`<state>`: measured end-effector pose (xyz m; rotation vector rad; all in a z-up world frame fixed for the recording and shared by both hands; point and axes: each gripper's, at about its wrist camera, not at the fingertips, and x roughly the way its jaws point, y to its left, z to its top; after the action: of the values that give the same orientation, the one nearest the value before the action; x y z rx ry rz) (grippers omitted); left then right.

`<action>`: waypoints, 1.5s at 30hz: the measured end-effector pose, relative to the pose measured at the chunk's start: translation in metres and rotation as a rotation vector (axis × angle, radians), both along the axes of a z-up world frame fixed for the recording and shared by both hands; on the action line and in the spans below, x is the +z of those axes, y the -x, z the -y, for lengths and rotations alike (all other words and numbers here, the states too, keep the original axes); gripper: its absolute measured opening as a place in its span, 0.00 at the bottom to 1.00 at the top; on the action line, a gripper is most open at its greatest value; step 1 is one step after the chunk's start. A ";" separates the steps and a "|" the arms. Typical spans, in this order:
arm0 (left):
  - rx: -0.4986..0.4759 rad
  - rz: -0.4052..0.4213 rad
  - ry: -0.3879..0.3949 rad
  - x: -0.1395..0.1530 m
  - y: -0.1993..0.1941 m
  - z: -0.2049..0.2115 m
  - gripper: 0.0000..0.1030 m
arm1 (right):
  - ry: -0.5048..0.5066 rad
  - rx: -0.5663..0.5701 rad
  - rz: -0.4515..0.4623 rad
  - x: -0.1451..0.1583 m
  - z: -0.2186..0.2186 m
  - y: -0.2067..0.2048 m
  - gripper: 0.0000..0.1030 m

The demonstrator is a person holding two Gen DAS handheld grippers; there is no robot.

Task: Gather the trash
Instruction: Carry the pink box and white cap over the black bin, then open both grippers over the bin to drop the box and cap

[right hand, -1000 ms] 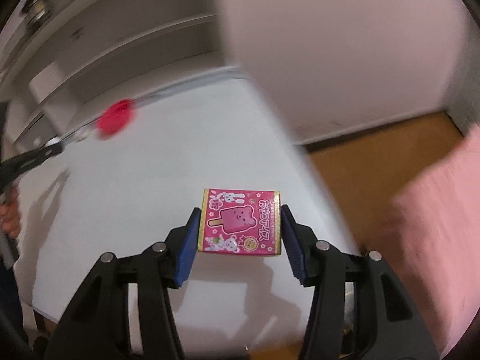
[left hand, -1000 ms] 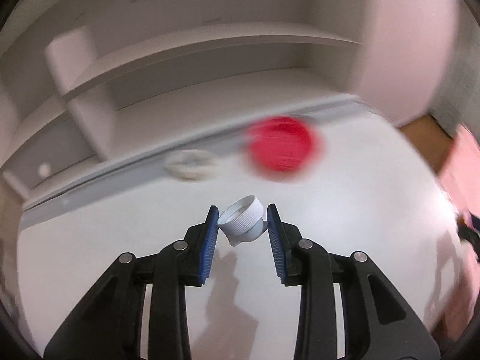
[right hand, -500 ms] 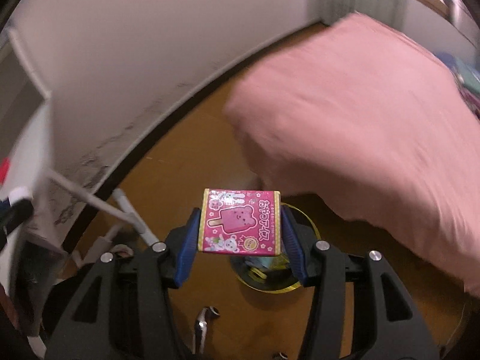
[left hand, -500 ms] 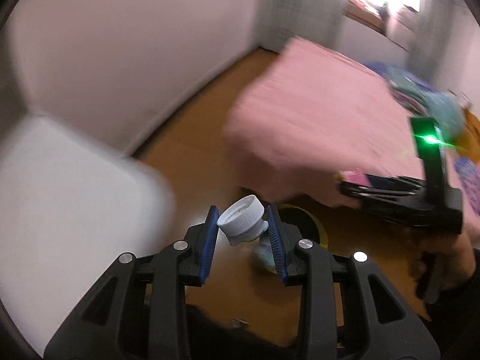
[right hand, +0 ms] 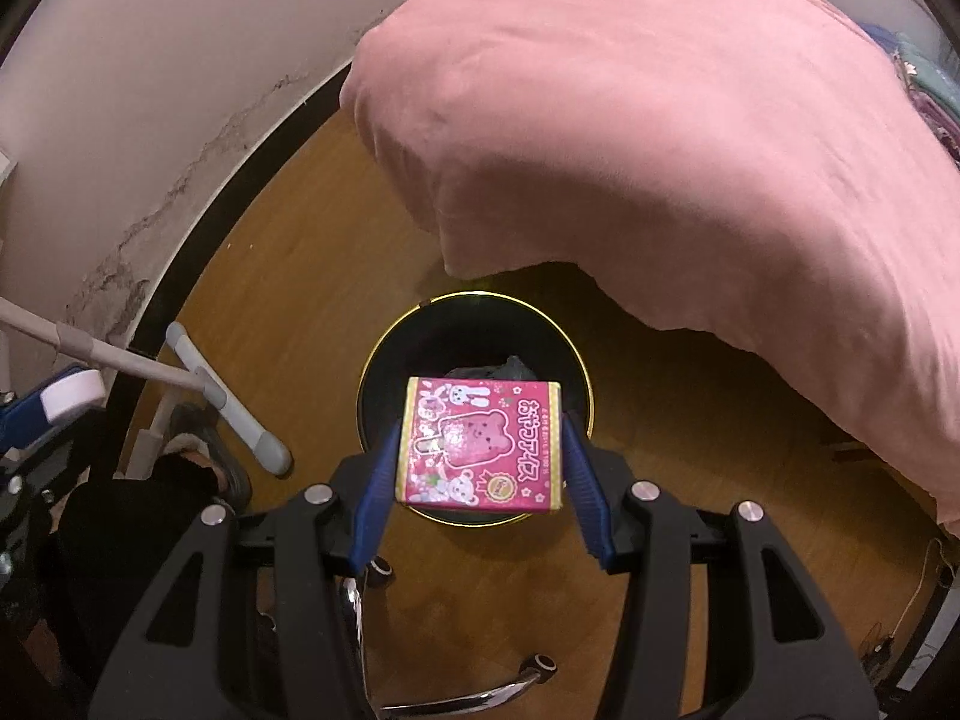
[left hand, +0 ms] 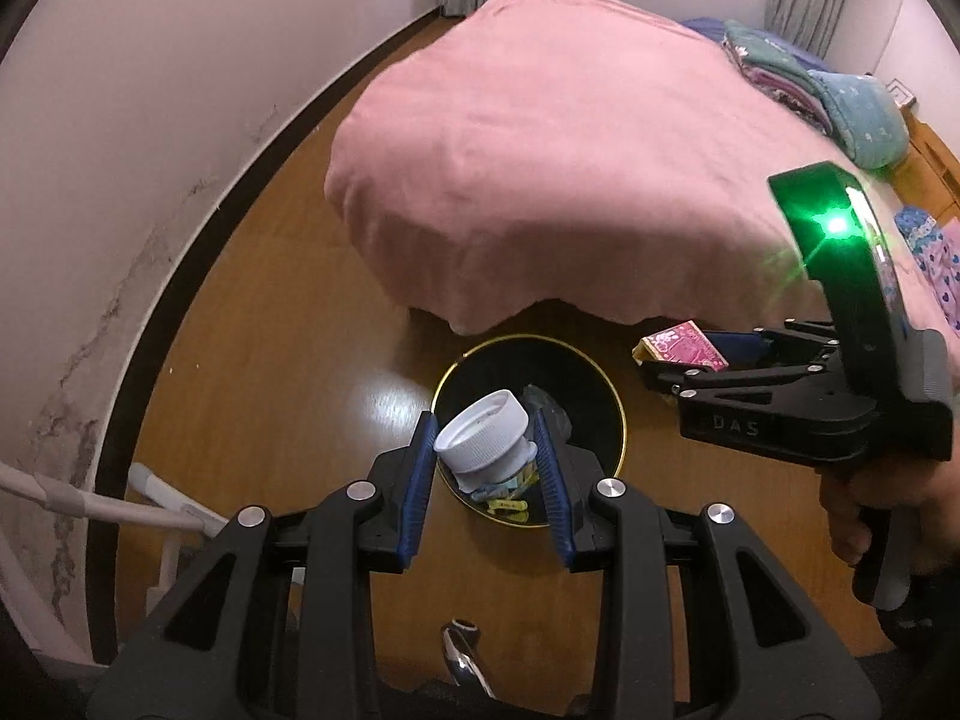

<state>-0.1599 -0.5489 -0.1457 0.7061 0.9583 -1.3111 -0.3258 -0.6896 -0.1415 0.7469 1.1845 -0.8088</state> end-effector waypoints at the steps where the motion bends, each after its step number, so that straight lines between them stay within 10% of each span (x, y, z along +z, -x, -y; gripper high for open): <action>1: 0.001 -0.001 -0.006 -0.005 0.000 0.002 0.31 | -0.004 0.003 0.000 -0.003 0.001 -0.003 0.50; 33: -0.041 -0.047 -0.062 -0.023 0.023 0.038 0.31 | 0.013 -0.066 0.044 0.014 0.033 0.025 0.62; 45: -0.049 -0.034 0.030 0.022 0.025 0.029 0.69 | 0.080 -0.076 0.054 0.055 0.025 0.032 0.62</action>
<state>-0.1852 -0.5783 -0.1237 0.6898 0.9520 -1.3822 -0.3578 -0.7149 -0.0864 0.7469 1.0742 -0.8888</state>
